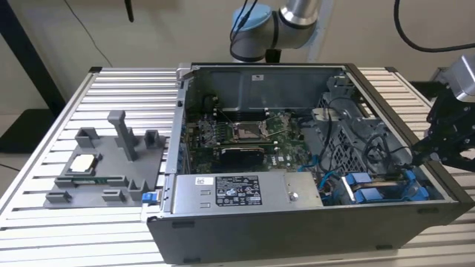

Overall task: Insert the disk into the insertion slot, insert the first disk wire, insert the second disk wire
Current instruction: 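Insert the second disk wire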

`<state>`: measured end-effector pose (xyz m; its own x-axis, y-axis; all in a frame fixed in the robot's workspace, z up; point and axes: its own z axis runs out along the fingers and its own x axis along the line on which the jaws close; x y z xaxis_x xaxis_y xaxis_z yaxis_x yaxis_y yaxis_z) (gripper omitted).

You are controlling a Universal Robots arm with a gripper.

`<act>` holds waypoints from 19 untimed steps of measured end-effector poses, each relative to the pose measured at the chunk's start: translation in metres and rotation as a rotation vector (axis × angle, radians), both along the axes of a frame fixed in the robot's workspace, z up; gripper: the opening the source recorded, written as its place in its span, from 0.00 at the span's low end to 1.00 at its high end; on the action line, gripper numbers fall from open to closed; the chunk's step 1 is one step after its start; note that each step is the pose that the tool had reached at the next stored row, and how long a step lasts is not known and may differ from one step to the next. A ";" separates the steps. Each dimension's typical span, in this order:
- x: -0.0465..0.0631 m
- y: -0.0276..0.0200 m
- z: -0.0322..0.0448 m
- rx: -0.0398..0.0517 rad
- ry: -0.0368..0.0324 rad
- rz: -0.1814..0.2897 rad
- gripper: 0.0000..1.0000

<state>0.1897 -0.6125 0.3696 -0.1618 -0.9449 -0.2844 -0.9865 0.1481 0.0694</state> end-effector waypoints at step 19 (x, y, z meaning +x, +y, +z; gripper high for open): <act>0.007 -0.0043 -0.0084 -0.0419 0.0417 -0.068 0.25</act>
